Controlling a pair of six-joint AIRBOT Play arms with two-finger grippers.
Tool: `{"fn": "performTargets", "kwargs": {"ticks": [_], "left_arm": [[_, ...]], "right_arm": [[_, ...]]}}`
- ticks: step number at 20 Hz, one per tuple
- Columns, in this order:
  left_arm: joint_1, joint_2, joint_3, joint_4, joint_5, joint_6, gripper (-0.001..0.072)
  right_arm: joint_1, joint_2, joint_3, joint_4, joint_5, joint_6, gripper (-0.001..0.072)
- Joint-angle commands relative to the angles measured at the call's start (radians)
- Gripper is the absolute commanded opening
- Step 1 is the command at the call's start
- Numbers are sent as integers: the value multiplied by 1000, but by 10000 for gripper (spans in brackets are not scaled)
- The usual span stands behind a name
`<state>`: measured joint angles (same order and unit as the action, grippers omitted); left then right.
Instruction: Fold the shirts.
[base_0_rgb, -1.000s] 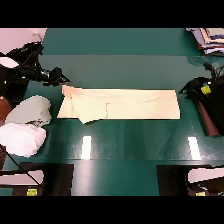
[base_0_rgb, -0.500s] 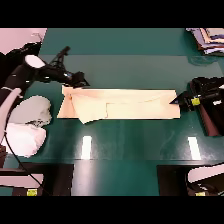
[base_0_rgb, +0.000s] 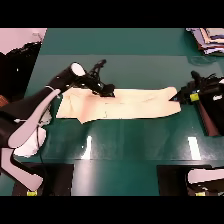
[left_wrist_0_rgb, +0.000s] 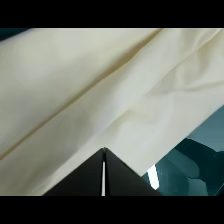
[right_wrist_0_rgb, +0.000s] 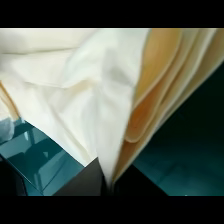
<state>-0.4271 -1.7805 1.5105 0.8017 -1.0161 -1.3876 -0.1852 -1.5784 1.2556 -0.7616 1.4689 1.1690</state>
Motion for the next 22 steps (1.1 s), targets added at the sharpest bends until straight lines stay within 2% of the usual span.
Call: {"fn": "performTargets", "kwargs": {"ticks": [1, 6, 12, 15, 18, 22], "left_arm": [[-55, -72, 33, 6, 14, -38, 28], [-68, -96, 33, 14, 27, -57, 28], [-68, -97, 33, 12, 57, -56, 28], [-53, -92, 64, 17, 5, -51, 27], [-18, -49, 136, 84, -56, -52, 28], [133, 66, 213, 219, -150, -52, 28]], "right_arm": [[55, 110, 120, 35, 43, 86, 13], [233, 156, 360, 37, 58, 175, 13], [458, 109, 570, 34, 45, 180, 13], [542, 44, 673, 34, 45, 180, 13], [606, -22, 755, 35, 46, 180, 13], [713, -84, 769, 40, -25, 180, 14]]}}
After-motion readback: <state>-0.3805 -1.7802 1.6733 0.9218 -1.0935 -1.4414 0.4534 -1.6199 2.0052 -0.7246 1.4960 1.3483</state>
